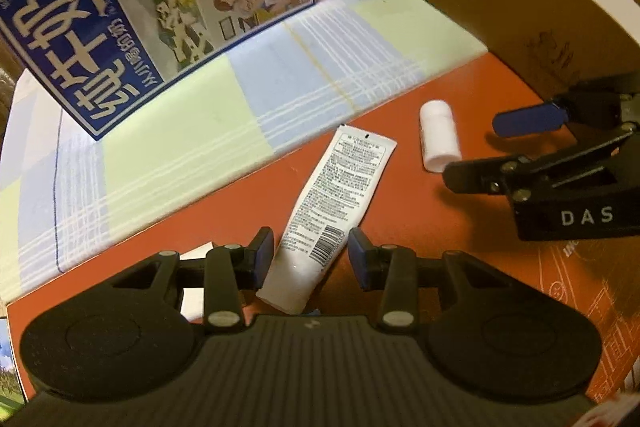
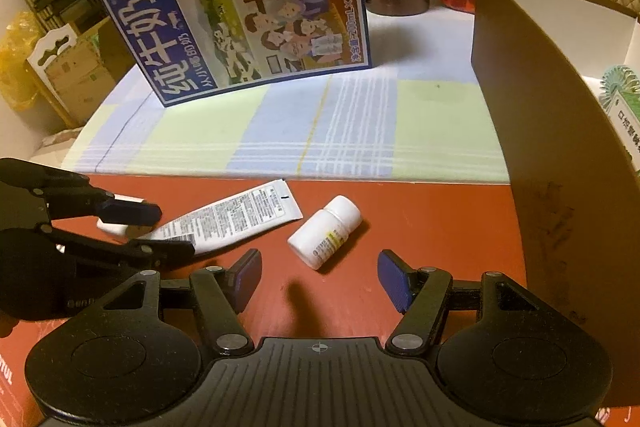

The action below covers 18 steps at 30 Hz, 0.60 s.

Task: Organize rigid objects
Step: 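Grasp the white toothpaste tube with the left tool while the right tool grasps the pill bottle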

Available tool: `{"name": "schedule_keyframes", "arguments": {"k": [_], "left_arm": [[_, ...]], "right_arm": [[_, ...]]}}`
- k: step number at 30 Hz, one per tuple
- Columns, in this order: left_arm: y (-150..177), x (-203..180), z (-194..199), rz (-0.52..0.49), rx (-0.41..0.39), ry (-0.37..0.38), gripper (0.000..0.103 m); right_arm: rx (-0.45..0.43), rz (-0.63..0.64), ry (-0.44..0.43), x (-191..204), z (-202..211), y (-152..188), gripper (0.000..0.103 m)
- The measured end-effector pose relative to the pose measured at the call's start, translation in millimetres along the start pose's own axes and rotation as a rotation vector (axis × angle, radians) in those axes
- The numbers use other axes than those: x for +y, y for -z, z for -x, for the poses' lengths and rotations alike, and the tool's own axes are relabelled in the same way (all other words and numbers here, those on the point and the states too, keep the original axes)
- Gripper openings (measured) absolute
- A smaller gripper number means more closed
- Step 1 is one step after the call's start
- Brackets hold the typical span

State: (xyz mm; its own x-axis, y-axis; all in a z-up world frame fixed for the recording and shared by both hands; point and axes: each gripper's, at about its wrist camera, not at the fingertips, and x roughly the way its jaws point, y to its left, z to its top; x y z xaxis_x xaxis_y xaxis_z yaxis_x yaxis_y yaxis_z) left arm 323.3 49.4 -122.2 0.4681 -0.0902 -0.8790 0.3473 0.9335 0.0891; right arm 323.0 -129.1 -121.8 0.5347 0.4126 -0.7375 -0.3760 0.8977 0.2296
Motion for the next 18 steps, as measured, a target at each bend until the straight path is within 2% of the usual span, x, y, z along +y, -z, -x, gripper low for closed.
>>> {"name": "schedule_keyframes", "arguments": {"k": [3,8,13,15,18], "left_arm": [[-1.3,-0.2,-5.3,-0.018,0.012,0.009,0.037],[-2.4,-1.1,-8.5,-0.034,0.015,0.019,0.037],[-4.7,-2.5,-9.0,0.002,0.026,0.017,0.037],[-4.3,-5.0,-8.7,0.009,0.025,0.021,0.036],[-5.3,-9.2,-8.8,0.031,0.030,0.024,0.035]], "right_arm": [[0.003,0.000,0.003,1.8,-7.1,-2.5,0.061],[0.013,0.005,0.014,4.5,-18.9,-6.7,0.050],[0.016,-0.022,0.035,1.5,-28.2,-8.8,0.045],[0.013,-0.023,0.050,0.5,-30.7,-9.2,0.040],[0.013,0.003,0.065,0.4,-31.2,-9.6,0.024]]}}
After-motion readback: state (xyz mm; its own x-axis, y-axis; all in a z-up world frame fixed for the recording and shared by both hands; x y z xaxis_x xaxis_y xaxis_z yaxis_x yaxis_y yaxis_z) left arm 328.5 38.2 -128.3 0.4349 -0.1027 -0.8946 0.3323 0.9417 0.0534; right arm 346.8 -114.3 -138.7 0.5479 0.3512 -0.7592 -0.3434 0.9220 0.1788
